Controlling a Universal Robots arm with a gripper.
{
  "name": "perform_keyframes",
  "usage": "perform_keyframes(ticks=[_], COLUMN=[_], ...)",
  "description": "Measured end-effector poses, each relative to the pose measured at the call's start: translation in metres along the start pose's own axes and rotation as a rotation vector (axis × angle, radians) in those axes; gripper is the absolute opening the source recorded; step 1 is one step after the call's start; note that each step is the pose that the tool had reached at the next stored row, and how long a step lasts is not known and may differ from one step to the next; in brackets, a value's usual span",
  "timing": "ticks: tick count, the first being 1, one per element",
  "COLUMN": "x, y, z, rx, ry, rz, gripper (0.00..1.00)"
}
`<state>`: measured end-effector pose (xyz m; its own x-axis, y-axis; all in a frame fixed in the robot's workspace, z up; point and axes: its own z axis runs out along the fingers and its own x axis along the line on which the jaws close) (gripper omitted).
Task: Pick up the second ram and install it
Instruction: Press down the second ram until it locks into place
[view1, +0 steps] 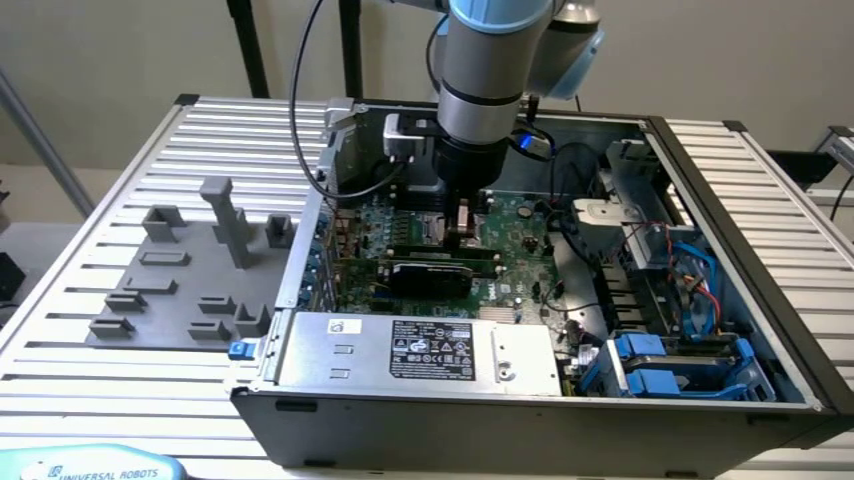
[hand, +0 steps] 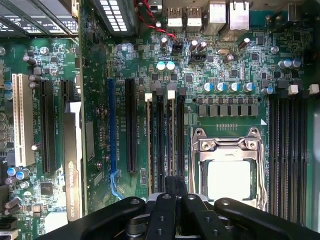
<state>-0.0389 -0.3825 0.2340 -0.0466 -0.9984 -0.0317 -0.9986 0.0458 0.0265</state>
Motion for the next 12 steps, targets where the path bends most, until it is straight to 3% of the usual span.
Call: perform_keyframes(ticks=[6,12], x=[0.000,0.001], y=[0.0069,0.0110], z=[0.0004,0.0042], rx=[0.0000,0.0037], ry=[0.0002,0.0002], rz=[0.000,0.000], gripper=[0.11,0.11])
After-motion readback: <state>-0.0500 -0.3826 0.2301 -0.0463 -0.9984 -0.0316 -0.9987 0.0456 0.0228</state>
